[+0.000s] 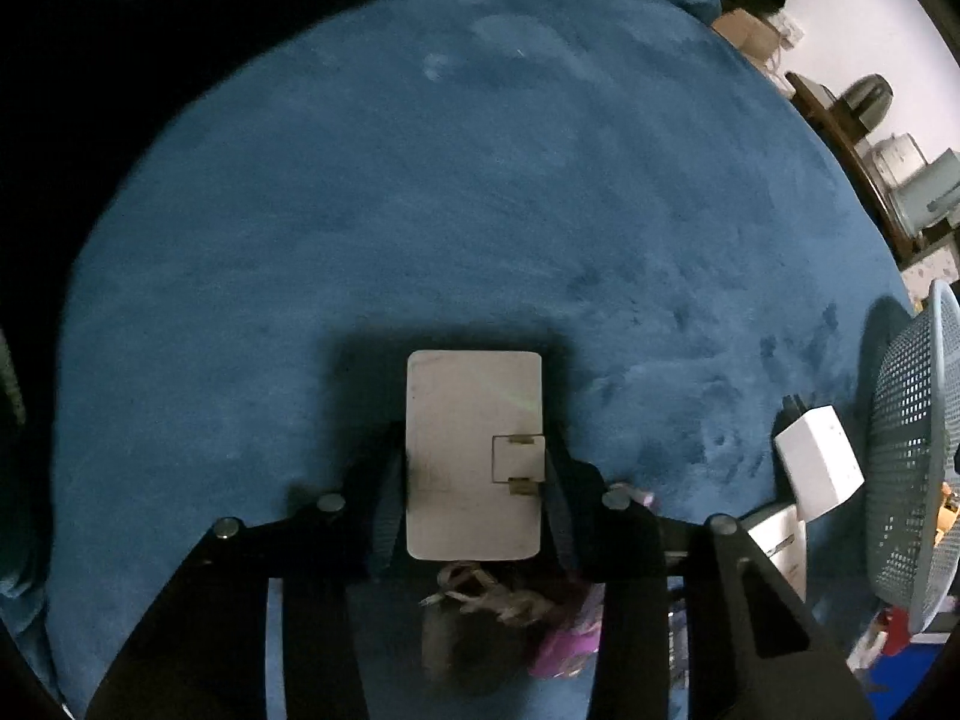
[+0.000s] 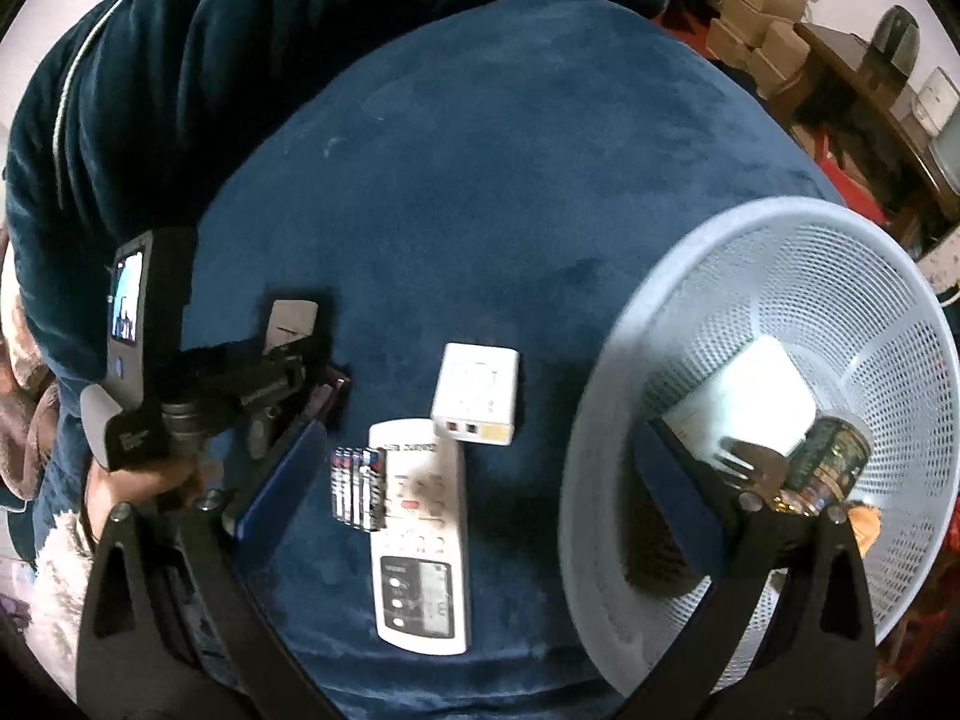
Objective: Organize rigid objects
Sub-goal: 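Lower the left tool onto the white rectangular case while the right tool approaches the purple lighter, then close the left tool on the white case while the right tool grips the purple lighter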
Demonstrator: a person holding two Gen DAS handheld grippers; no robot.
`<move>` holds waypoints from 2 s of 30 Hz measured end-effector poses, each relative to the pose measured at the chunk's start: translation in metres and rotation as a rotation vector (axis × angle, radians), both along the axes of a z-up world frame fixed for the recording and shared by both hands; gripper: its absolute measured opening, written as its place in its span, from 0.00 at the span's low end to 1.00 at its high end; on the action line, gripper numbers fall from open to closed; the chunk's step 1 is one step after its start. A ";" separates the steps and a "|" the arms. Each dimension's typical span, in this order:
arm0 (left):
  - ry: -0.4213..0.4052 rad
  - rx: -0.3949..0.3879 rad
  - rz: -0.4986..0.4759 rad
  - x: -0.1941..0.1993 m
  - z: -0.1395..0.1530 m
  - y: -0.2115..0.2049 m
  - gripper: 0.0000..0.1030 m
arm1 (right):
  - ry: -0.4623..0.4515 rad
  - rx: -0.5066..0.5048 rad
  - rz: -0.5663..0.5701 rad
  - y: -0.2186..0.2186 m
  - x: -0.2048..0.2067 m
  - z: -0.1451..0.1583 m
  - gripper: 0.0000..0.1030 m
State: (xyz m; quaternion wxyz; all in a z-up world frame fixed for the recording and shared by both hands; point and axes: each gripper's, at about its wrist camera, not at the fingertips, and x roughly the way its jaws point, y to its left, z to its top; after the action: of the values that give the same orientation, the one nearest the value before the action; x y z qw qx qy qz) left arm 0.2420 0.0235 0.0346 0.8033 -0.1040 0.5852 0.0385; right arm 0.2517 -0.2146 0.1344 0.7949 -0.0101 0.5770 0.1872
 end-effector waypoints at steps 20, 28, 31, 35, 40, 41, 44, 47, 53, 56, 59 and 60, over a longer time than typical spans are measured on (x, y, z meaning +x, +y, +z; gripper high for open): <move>0.035 -0.043 0.101 -0.063 -0.010 0.074 0.42 | 0.195 -0.030 0.211 0.117 -0.001 -0.077 0.52; 0.020 -0.044 0.119 -0.064 -0.017 0.073 0.45 | 0.284 -0.020 0.095 0.129 0.001 -0.105 0.35; 0.012 -0.051 0.126 -0.070 -0.018 0.072 0.51 | 0.265 -0.011 0.079 0.130 0.000 -0.109 0.35; 0.029 -0.015 0.114 -0.080 -0.015 0.067 0.43 | 0.245 -0.005 0.123 0.126 -0.003 -0.107 0.31; 0.018 -0.048 0.117 -0.094 -0.007 0.068 0.42 | 0.246 0.018 0.103 0.106 -0.002 -0.097 0.17; 0.016 -0.051 0.120 -0.097 -0.006 0.068 0.42 | 0.242 0.026 0.095 0.101 -0.002 -0.093 0.17; 0.009 -0.054 0.125 -0.103 -0.002 0.068 0.42 | 0.241 0.050 0.085 0.087 0.002 -0.082 0.11; -0.008 -0.063 0.122 -0.111 0.007 0.064 0.42 | 0.238 0.069 0.086 0.081 0.000 -0.073 0.11; -0.035 -0.074 0.111 -0.115 0.029 0.058 0.42 | 0.226 0.088 0.089 0.070 -0.006 -0.058 0.11; -0.045 -0.071 0.100 -0.116 0.039 0.055 0.42 | 0.211 0.106 0.082 0.063 -0.009 -0.050 0.11; -0.052 -0.068 0.095 -0.115 0.048 0.050 0.42 | 0.202 0.126 0.068 0.053 -0.012 -0.041 0.11; -0.054 -0.066 0.091 -0.115 0.051 0.048 0.42 | 0.200 0.131 0.064 0.048 -0.014 -0.039 0.11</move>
State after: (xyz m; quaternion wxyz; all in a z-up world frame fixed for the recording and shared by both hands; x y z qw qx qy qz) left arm 0.1271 0.0714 0.0860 0.8125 -0.1577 0.5588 0.0528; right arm 0.2378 -0.1665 0.0955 0.7260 0.0422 0.6393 0.2498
